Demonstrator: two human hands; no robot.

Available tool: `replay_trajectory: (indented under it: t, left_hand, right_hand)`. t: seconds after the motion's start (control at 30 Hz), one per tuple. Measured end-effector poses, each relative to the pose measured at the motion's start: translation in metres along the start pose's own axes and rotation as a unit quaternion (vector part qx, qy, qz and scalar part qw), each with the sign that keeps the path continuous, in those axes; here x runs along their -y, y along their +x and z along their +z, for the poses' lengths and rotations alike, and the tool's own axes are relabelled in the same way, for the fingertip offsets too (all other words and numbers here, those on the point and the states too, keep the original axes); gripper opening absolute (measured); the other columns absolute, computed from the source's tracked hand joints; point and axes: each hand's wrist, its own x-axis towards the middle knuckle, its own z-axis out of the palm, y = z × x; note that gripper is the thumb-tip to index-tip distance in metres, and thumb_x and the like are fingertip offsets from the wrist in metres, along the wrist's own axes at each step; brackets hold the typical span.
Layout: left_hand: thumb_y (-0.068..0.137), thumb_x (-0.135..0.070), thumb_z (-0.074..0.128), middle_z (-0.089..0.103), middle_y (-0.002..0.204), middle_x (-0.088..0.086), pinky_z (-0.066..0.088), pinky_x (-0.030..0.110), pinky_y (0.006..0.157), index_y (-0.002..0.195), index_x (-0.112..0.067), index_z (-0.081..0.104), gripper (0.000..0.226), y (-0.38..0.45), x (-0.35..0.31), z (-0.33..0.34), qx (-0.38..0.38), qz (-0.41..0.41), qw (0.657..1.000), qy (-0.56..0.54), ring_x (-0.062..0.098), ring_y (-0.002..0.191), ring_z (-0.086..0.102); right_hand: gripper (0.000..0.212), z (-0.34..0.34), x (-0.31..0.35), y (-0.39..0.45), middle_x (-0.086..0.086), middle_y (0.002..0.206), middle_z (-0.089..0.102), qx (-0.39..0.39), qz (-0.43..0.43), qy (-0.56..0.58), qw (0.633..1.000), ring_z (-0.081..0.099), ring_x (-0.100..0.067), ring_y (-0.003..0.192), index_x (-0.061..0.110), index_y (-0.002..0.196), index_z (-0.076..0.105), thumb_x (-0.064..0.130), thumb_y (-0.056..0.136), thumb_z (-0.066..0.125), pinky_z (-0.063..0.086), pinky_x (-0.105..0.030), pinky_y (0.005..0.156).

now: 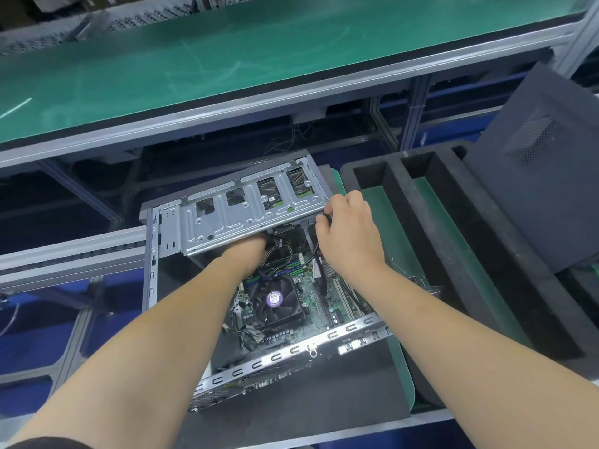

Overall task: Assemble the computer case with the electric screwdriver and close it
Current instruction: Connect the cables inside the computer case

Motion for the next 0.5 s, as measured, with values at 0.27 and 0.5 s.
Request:
replay_trajectory:
  t: [0.27,0.5]
  left_hand:
    - [0.089,0.015,0.054,0.063,0.114,0.013,0.049,0.037,0.097,0.124,-0.005,0.058,0.041,-0.0043,-0.0055,0.0055,-0.012,0.024,0.999,0.047,0.030,0.105,0.063]
    - [0.090,0.010,0.055,0.063,0.114,0.012,0.048,0.034,0.095,0.113,-0.009,0.060,0.031,-0.0093,-0.0033,0.0056,-0.017,0.039,0.999,0.025,0.028,0.104,0.062]
  right_hand:
    - [0.016,0.0016,-0.0007,-0.0003,-0.002,0.116,0.047,0.004,0.001,-0.001,1.000,0.043,-0.020,0.102,0.017,0.111,0.058,0.031,0.105,0.052,0.044,-0.036,0.072]
    - [0.029,0.0033,0.0029,-0.0058,-0.006,0.127,0.056,0.021,-0.137,-0.127,0.982,0.051,-0.027,0.118,0.012,0.120,0.062,0.032,0.101,0.055,0.041,-0.042,0.102]
